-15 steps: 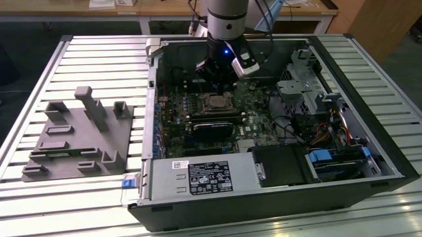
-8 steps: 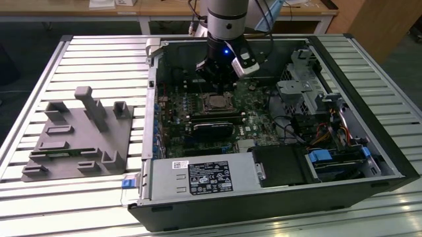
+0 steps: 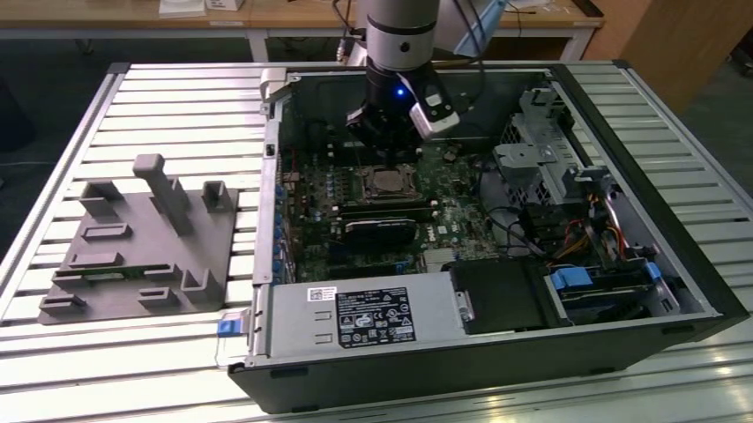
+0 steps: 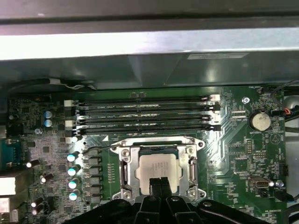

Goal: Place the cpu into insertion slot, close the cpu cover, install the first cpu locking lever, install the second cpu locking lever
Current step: 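Install the first cpu locking lever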

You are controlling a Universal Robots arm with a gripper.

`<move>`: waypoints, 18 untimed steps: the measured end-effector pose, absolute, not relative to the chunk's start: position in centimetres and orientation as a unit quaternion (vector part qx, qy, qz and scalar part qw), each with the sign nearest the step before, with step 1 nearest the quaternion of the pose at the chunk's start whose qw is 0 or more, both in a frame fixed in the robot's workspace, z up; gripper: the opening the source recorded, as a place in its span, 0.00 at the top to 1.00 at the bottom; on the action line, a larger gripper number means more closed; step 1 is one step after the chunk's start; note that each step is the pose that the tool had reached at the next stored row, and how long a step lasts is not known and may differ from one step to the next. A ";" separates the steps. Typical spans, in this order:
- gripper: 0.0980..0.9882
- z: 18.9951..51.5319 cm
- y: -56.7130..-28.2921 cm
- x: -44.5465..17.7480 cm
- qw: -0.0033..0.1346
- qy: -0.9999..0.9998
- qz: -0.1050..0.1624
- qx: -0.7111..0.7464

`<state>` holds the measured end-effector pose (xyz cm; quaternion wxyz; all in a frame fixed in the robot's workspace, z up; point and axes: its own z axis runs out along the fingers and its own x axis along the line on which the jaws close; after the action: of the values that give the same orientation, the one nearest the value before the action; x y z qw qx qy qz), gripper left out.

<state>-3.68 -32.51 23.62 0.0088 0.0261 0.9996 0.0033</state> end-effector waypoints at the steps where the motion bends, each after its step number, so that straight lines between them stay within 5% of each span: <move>1: 0.99 23.6 -32.5 -3.9 0.009 1.000 0.003 0.026; 18: 0.99 23.8 -32.5 -6.6 0.009 1.000 0.003 0.026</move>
<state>-6.61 -32.51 23.78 0.0095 0.0264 0.9996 0.0033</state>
